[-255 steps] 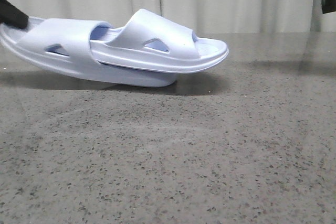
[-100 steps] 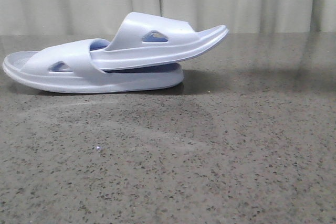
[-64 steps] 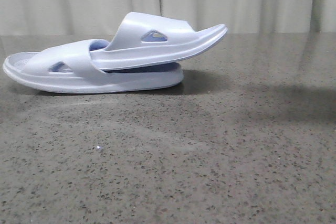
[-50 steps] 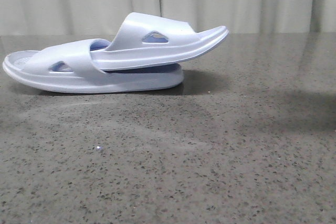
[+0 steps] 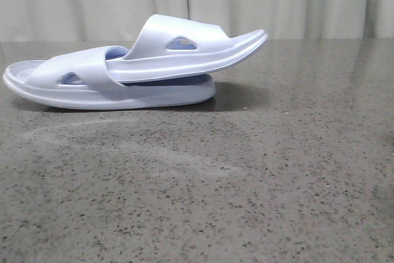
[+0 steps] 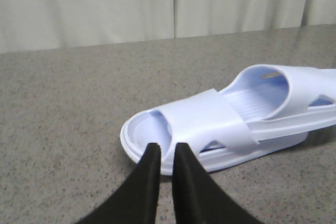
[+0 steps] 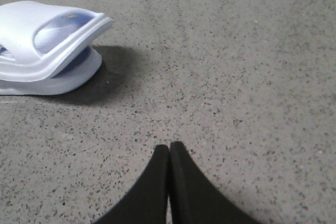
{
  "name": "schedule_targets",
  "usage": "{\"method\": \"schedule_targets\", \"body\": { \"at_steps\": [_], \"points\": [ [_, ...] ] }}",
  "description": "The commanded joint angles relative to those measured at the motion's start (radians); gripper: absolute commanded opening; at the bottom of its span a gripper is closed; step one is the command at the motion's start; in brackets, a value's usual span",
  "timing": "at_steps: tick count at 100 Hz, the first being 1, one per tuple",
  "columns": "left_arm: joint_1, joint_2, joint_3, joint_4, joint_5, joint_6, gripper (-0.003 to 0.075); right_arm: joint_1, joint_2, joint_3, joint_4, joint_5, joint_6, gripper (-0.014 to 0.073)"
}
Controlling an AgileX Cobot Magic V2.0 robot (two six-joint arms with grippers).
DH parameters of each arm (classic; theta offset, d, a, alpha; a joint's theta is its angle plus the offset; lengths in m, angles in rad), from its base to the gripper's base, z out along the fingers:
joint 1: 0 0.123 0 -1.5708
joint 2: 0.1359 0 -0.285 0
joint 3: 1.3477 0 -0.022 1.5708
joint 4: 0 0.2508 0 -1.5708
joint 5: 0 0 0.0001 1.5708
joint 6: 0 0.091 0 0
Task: Insert blue slippers together front up
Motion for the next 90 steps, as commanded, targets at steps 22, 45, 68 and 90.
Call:
{"method": "schedule_targets", "body": {
  "at_steps": [22,45,68,90],
  "points": [
    [-0.011,-0.01,0.03,-0.009,-0.052,0.002,0.0015,0.011,-0.03,0.032,-0.009,-0.042,-0.013,-0.0079],
    [-0.011,-0.159,0.059,-0.012,-0.111,-0.01,0.0016,0.011,-0.225,0.071,-0.009,-0.086,-0.013,-0.0079],
    [-0.011,-0.264,0.063,-0.036,-0.142,-0.01,0.0015,0.011,-0.385,0.086,0.028,-0.123,-0.013,-0.0079],
    [-0.011,-0.264,0.063,-0.112,-0.136,-0.01,0.0015,0.011,-0.383,0.086,0.059,-0.091,-0.013,-0.0079]
  ]
}}
